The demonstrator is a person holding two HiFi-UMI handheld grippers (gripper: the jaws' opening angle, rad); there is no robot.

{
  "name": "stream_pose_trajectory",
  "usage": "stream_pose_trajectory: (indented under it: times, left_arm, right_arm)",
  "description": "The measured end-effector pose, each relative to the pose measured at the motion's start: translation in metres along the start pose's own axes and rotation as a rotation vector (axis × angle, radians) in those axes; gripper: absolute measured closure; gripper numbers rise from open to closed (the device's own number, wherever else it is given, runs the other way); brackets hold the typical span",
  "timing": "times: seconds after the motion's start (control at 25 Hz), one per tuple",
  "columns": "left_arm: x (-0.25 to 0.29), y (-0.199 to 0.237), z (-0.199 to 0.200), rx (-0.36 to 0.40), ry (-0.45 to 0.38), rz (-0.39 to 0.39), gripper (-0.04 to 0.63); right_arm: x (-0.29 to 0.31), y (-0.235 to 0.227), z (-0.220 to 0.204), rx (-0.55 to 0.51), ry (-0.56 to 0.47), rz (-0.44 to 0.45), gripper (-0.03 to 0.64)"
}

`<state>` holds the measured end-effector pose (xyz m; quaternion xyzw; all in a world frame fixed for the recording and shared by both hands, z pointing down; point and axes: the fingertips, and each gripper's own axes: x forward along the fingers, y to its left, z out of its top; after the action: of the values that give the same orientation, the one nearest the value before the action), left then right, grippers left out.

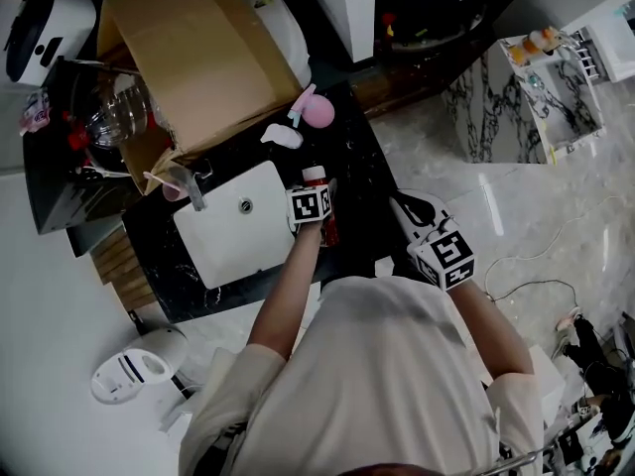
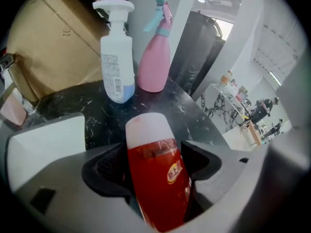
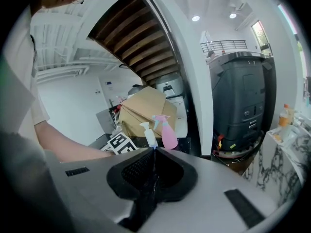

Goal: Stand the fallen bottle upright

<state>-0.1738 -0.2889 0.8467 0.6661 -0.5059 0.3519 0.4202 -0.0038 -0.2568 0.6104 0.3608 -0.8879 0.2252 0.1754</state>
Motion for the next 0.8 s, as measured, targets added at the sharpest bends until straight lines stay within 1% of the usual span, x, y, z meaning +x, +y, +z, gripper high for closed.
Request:
stream_pose_trajectory:
  times: [0.12, 0.24, 0.32, 0.52, 0.64, 0.8]
  left_arm:
    - [0.003, 0.002, 0.008, -0.011, -0.017, 0.034, 0.255]
    - [0.002, 0.004, 0.013, -0.063, -0.042, 0.024, 0.282]
    - [0.0, 0.005, 0.012, -0.076, -0.053, 0.012, 0.295]
    - [-0.017, -0.003, 0.015, -0.063, -0.097, -0.031, 0.301]
    - [-0.027, -0.006, 0.013, -0.056, -0.122, -0.043, 0.302]
    - [-0.049, -0.013, 0.015, -0.022, -0.183, -0.056, 0.302]
  right_arm:
    - [-0.002, -0.002, -0.002, 0.008, 0.002, -0.008, 0.581]
    - [-0.005, -0.002, -0.004, 0.01, 0.001, -0.012, 0.581]
    - [-0.007, -0.001, -0.004, 0.007, -0.001, -0.013, 0.581]
    - [-0.013, 0.001, 0.0, -0.006, -0.006, -0.008, 0.581]
    - [-0.014, 0.004, 0.003, -0.018, -0.011, 0.005, 0.581]
    - [-0.015, 0.012, 0.008, -0.039, -0.025, 0.026, 0.581]
